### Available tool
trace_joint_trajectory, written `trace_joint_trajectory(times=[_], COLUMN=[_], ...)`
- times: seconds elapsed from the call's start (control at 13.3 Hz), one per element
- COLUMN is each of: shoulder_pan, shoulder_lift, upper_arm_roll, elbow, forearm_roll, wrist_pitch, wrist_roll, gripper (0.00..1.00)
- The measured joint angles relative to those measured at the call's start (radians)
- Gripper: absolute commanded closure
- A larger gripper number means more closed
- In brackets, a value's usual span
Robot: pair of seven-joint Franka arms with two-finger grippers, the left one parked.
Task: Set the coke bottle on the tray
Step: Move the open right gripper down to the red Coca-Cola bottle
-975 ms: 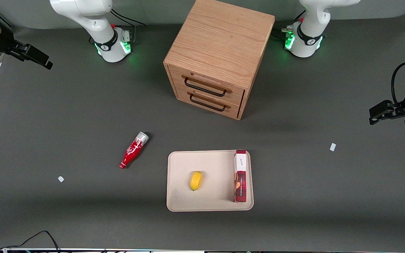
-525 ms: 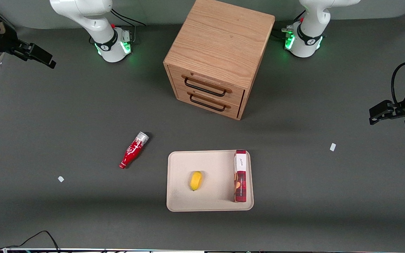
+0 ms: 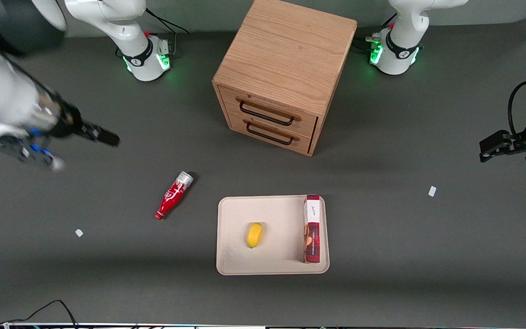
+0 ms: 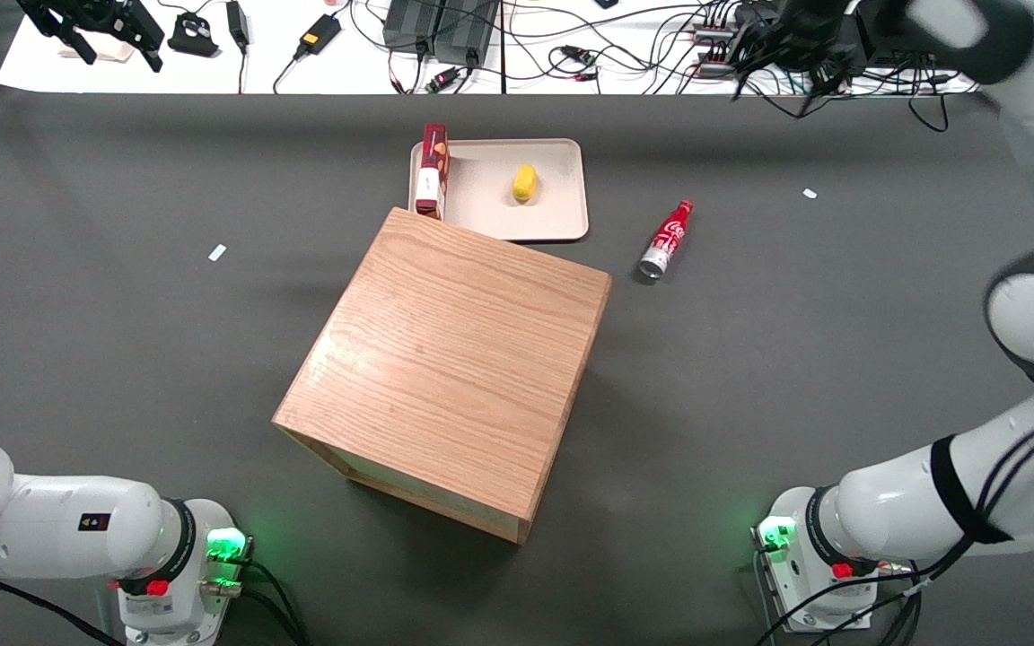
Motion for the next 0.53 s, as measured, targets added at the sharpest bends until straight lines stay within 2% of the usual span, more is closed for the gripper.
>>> trace_joint_trajectory(times=[0.22, 0.53], shoulder_pan=[0.006, 0.014], shoulder_lift=[0.173, 0.281], upper_arm_roll=[0.015, 0.019], elbow=[-0.039, -0.183], forearm_roll=[-0.007, -0.079], wrist_pitch=[0.163, 0.427], wrist_roll=[0.116, 0.236], gripper=[0.0, 0.0])
